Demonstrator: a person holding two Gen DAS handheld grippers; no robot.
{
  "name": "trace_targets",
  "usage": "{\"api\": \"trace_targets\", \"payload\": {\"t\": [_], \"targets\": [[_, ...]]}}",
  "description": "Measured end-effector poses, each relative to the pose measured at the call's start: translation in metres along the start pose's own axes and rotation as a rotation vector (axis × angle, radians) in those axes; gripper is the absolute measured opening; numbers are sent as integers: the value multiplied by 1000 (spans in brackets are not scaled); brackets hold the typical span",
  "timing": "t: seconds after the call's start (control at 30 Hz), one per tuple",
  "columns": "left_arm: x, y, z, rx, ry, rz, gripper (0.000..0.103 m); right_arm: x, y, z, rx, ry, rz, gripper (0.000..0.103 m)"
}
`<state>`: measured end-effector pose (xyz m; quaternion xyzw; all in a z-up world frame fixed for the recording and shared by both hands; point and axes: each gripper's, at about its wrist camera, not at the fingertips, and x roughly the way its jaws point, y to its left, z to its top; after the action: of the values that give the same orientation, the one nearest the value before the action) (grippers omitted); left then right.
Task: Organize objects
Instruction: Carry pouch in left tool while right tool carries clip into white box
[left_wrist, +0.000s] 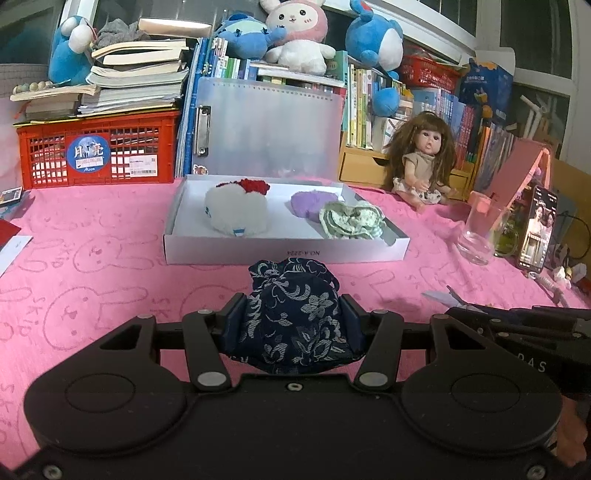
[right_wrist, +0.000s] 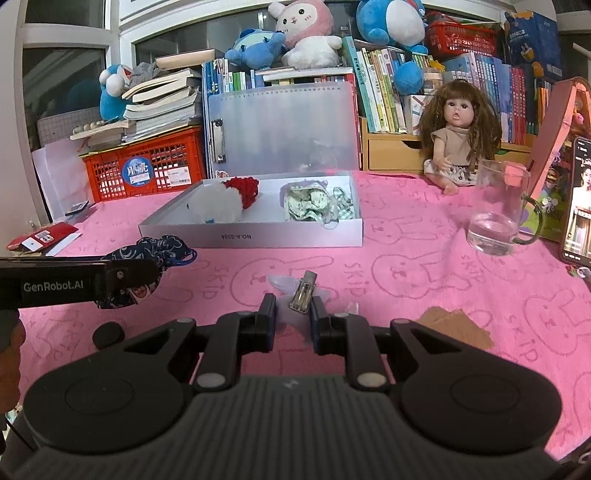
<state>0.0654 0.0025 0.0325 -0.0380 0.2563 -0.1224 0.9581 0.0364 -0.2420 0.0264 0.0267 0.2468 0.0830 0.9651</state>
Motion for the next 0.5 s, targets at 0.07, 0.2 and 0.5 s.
{"api": "trace_targets", "payload": {"t": [0.07,0.2,0.5], "targets": [[2,1,4,-1,-4,5,52,2,0,4,1,2,-9,23],[9,4,16,-6,0,21,51,10,0,14,10,11,-42,23],[33,14,53,-44,-18,22,51,26,-12,46,96,-11,5,23]]}}
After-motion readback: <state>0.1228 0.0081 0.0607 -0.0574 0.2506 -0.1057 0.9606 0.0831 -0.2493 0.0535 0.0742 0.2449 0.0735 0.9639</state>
